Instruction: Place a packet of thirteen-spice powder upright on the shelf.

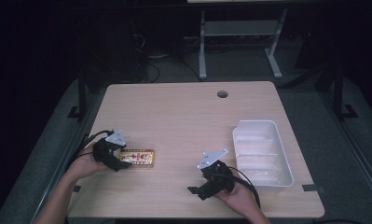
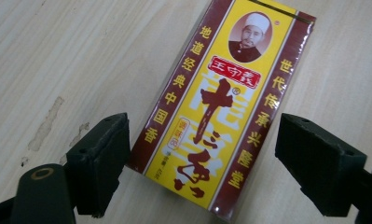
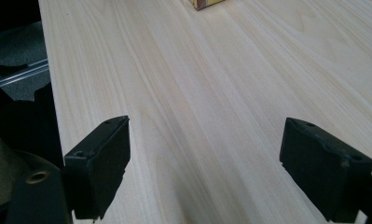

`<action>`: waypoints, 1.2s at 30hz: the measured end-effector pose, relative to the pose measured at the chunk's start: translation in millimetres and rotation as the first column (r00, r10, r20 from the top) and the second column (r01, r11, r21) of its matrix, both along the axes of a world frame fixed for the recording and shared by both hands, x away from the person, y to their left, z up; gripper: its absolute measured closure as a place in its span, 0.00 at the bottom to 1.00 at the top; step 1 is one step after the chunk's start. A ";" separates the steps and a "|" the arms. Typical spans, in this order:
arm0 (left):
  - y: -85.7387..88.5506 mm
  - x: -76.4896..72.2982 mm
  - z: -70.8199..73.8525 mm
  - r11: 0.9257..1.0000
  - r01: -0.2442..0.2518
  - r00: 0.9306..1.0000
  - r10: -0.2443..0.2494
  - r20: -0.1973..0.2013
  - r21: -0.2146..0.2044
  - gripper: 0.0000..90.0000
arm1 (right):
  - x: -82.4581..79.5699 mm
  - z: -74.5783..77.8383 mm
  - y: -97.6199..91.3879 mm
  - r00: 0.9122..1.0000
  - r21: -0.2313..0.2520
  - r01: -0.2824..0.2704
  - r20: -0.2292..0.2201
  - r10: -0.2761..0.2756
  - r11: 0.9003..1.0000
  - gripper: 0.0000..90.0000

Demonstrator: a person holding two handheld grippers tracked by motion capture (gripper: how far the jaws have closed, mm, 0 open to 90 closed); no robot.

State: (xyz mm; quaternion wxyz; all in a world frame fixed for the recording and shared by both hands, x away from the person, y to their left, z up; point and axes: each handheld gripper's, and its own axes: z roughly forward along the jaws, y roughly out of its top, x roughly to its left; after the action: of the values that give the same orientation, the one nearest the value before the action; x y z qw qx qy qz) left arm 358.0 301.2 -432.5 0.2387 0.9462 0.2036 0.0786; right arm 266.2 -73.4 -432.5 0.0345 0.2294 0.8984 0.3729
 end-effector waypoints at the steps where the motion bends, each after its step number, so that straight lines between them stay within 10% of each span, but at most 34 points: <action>1: -0.7 0.8 -1.2 1.000 -0.005 1.000 0.005 -0.003 0.002 0.19 | -0.1 0.0 0.2 1.000 0.000 0.000 -0.001 0.000 1.000 0.17; 19: -8.0 0.1 -7.5 0.999 0.030 0.998 -0.027 -0.061 0.034 0.35 | -0.5 -2.2 3.5 1.000 -0.017 -0.010 -0.003 0.010 1.000 0.18; 36: -13.3 -10.1 4.1 1.000 -0.016 1.000 0.016 0.001 0.020 0.36 | -0.8 1.9 2.2 1.000 0.020 0.010 0.001 -0.010 1.000 0.21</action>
State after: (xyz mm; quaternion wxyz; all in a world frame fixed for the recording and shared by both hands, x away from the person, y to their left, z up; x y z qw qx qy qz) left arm 347.9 287.9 -428.4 0.2286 0.9469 0.2102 0.0828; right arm 265.4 -71.2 -430.6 0.0343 0.2339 0.8934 0.3820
